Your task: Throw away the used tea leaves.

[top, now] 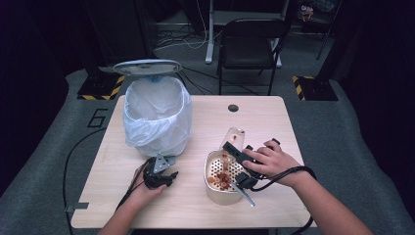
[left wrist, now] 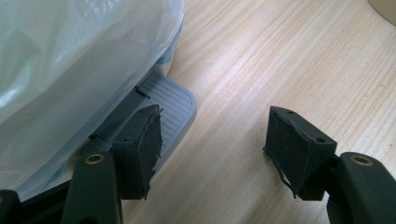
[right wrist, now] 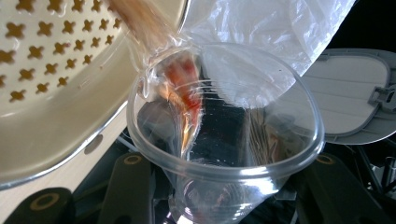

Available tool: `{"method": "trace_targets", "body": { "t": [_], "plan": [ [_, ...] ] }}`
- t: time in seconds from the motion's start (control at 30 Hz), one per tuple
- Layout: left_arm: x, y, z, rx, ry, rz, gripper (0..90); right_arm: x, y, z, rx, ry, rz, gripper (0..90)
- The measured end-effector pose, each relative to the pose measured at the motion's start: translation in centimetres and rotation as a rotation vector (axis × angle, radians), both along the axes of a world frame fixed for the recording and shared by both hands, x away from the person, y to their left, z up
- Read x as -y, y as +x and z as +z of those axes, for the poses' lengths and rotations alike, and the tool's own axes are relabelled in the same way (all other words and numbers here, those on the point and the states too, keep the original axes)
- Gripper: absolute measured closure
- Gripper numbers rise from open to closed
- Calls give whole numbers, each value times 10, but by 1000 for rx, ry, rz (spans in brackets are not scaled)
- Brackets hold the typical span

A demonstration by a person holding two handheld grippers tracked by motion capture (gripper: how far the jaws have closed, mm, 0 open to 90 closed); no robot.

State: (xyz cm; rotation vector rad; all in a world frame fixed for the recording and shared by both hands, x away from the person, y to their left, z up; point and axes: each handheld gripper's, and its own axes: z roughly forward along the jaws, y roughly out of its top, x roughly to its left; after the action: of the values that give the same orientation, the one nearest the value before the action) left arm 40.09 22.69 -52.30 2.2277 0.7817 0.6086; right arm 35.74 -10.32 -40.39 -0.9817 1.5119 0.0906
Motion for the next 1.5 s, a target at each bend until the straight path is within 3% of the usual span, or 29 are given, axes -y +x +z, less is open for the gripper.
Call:
{"method": "trace_targets", "body": {
  "t": [0.1, 0.13, 0.17, 0.23, 0.3, 0.37, 0.4, 0.43, 0.53, 0.6, 0.63, 0.7, 0.97, 1.0, 1.03, 1.07, 1.13, 1.27, 1.5],
  "plan": [
    [0, 0, 0, 0, 0, 0, 360, 1, -1, -2, 26, 3, 5, 541],
    [0, 0, 0, 0, 0, 0, 360, 0, -1, -4, 11, -27, -1, 541],
    [0, 0, 0, 0, 0, 0, 360, 0, -1, -5, 23, -26, 1, 541],
    [0, 0, 0, 0, 0, 0, 360, 0, -1, -6, 21, -2, 15, 541],
    [0, 0, 0, 0, 0, 0, 360, 1, -1, -10, 19, 57, 27, 541],
    [0, 0, 0, 1, 0, 0, 360, 1, -2, -8, 49, 20, 12, 541],
    [0, 0, 0, 1, 0, -1, 360, 1, -2, -12, 24, 88, 29, 540],
    [0, 0, 0, 1, 0, -1, 360, 1, -2, -12, 24, 88, 29, 540],
    [0, 0, 0, 1, 0, 0, 360, 0, -4, -8, 73, -27, 8, 541],
    [0, 0, 0, 1, 1, 0, 360, 0, -4, -8, 61, -73, 1, 541],
    [0, 0, 0, 1, 1, 0, 360, 3, -5, -11, 34, -40, -47, 541],
    [0, 0, 0, 1, 1, 0, 360, 5, -6, -10, 37, -74, -70, 540],
    [0, 0, 0, 1, 0, 0, 360, 4, -6, -10, 44, -77, -61, 540],
    [0, 0, 0, 1, 0, 0, 360, 5, -7, -12, 15, -45, -67, 540],
    [0, 0, 0, 1, 0, 0, 360, 5, -6, -12, 30, -44, -58, 540],
    [0, 0, 0, 1, 0, 0, 360, 4, -7, -9, 45, -74, -54, 540],
    [0, 0, 0, 1, 0, 0, 360, 4, -7, -9, 41, -87, -61, 540],
    [0, 0, 0, 0, 0, 0, 360, 4, -7, -9, 43, -66, -57, 540],
    [0, 0, 0, 0, 0, -1, 360, 4, -7, -9, 42, -80, -58, 540]
  ]
}}
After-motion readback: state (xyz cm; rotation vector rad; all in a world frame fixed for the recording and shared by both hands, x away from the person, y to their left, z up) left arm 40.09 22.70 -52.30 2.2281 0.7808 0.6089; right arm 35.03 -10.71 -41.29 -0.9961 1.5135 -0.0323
